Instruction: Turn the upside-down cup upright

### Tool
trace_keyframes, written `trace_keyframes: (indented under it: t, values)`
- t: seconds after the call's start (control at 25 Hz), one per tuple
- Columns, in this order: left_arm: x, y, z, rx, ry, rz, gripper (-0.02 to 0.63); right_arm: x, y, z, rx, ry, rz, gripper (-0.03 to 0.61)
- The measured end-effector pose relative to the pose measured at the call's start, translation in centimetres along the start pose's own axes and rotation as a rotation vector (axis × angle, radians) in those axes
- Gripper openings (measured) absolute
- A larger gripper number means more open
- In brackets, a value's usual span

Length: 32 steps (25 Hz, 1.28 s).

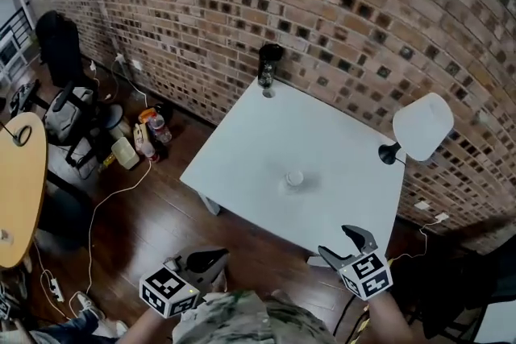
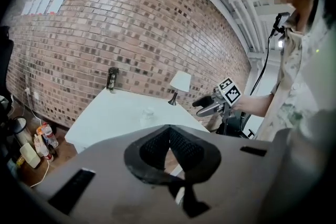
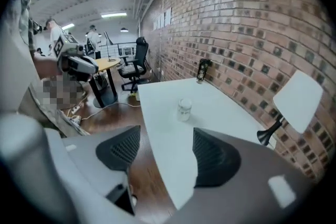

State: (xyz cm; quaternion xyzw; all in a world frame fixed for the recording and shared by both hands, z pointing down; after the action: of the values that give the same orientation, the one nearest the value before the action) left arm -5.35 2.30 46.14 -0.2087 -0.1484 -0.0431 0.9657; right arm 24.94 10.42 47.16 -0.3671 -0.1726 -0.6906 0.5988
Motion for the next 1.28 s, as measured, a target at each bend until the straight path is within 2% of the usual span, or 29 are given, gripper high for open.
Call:
trace_keyframes:
  t: [0.16, 0.28, 0.4, 0.52, 0.6, 0.88, 1.08, 1.28]
  values:
    - [2.4, 9.7, 2.4, 0.027, 0.018, -0.085, 0.008, -6.0, -1.6, 7.2, 0.050, 0.080, -0.134, 0.311]
    - [3.3, 16.7, 3.8, -0.008, 0.044, -0.131, 0.008, -10.0, -2.2, 11.6, 0.058, 0.078, -0.220, 0.308]
    - [2.7, 22.4, 5.0, -0.013, 0.002, -0.160, 0.008, -13.7, -3.1, 13.7, 0.087, 0.100, -0.284, 0.308]
    - [1.2, 25.8, 5.5, -0.010, -0.022, -0.196, 0.008, -16.6, -4.3, 13.7, 0.115, 0.167, -0.326, 0.304]
    - [1.0, 28.1, 6.2, -0.013, -0.022, -0.191, 0.008, -18.5, -5.2, 14.2, 0.130, 0.201, -0.335, 0.302]
    - [-0.9, 34.1, 8.2, 0.055, -0.012, -0.108, 0.008, -24.5, -9.7, 15.0, 0.181, 0.285, -0.328, 0.302]
    - [-7.7, 36.7, 11.7, 0.060, -0.001, -0.080, 0.008, -28.9, -16.8, 15.0, 0.179, 0.309, -0.304, 0.302]
    - [-15.5, 38.9, 15.5, -0.020, -0.016, -0.083, 0.008, -33.1, -24.4, 15.3, 0.184, 0.299, -0.260, 0.287]
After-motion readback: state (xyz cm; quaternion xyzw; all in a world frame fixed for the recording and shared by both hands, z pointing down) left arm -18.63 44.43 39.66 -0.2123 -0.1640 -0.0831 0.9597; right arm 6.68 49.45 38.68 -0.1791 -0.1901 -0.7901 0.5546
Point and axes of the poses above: the fingertips, and each gripper's own axes: x forward along the fingers, y to its right, z out of its underside, the point moved 6 cm from there along -x, backward along the fingers, and after that the axes turned 10 degrees about z, right-handed, at the moved point
